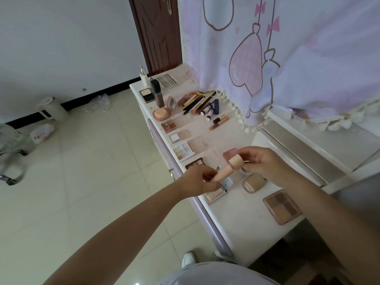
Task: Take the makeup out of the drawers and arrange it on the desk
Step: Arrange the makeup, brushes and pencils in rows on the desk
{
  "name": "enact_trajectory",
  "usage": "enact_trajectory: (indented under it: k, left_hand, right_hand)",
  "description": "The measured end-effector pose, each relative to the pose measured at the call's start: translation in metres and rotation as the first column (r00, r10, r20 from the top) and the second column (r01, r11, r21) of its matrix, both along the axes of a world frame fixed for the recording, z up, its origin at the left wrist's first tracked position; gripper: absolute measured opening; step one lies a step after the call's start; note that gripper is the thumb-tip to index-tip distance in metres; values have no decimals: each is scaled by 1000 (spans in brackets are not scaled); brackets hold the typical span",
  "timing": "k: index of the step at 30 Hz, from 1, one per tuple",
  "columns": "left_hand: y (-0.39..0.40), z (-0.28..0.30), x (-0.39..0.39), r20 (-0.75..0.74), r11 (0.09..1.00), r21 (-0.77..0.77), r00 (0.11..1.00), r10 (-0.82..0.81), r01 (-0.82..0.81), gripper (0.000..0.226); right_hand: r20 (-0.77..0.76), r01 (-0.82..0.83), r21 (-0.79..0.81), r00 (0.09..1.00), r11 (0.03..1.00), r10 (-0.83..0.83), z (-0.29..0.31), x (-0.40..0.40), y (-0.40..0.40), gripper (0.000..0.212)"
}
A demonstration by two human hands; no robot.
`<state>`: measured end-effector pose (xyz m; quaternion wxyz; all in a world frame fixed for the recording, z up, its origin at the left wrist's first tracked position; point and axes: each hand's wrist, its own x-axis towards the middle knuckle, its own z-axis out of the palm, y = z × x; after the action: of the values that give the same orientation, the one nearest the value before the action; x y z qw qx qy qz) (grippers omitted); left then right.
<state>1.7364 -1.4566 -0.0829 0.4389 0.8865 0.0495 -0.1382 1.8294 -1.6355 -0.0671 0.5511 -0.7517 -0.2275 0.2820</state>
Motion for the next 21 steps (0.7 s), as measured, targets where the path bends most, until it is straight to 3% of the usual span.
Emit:
enact_trajectory:
  k: [4, 7, 10, 16, 21]
  left_hand:
    - [-5, -6, -2, -7, 1000, 0, 1000, 1, -1, 32]
    - [-14, -10, -5, -21, 999, 43, 1000, 6, -5, 33]
    - [-30, -21, -9, -77, 987, 158, 997, -4, 16, 34]
    - [-60, -55, -19, -198, 935, 338, 980, -39, 105, 45]
    - [-71, -80, -28, -252, 908, 398, 967, -31, 133, 51]
  right_hand:
    - [40, 44, -2, 998, 999, -44, 0, -3, -7, 40]
    - [-101, 130, 10, 987, 991, -129, -13, -9, -14, 34]
    - [-155, 152, -70, 975, 986, -161, -32, -19, -22, 23]
    - [-181, 110, -276, 970, 955, -164, -73, -35, -39, 24]
    - [-143, 102, -360, 976, 927, -163, -100, -46, -49, 21]
